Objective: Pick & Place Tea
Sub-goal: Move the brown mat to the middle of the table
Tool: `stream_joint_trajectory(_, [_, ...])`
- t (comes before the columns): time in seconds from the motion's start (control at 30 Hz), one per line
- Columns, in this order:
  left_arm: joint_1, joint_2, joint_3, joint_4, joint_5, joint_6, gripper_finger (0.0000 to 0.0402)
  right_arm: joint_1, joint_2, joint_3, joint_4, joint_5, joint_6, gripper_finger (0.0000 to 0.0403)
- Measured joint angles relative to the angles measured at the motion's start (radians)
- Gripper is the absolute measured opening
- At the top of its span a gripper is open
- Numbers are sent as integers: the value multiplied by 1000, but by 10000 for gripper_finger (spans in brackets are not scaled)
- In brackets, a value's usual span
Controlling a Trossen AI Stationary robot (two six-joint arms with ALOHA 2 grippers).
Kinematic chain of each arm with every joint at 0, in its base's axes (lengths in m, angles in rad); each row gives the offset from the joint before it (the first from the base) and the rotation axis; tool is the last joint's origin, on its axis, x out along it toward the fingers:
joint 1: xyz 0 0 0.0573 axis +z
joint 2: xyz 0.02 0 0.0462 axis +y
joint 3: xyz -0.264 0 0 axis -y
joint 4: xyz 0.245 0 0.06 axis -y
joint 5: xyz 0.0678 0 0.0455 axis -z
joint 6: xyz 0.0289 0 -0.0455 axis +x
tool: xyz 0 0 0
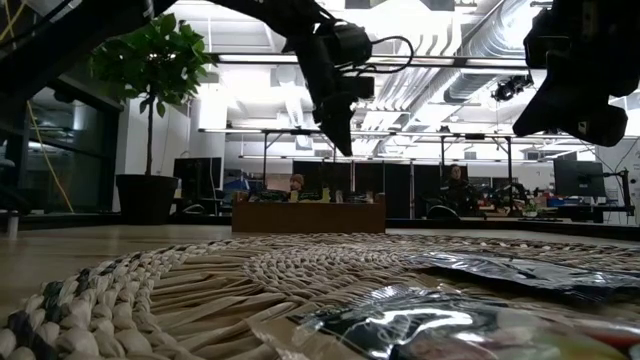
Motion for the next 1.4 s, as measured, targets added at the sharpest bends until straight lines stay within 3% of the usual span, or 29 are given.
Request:
stream_joint_trajectory(0.17, [-1, -8, 1, -13, 76, -107, 85, 0, 0, 0, 0, 0, -16, 0])
stream_joint_trajectory(0.4, [-20, -29, 0, -56, 185, -204, 6, 0, 0, 0, 2, -29, -62, 0])
stream_joint_trajectory(0.63, [-133, -61, 0, -84, 171, -297, 2, 0, 0, 0, 5, -99, -132, 0])
stream_joint_trajectory(0.93, [-375, -63, -5, -80, 93, -494, 0, 13, 0, 0, 25, -210, -195, 0])
stream_joint_trajectory(1.17, [-549, -64, -115, 22, 25, -727, 0, 81, 0, 0, 52, -243, -250, 0])
stream_joint_trajectory(1.4, [-678, -63, -197, 55, -33, -929, 0, 156, 49, 21, 48, -229, -188, 0])
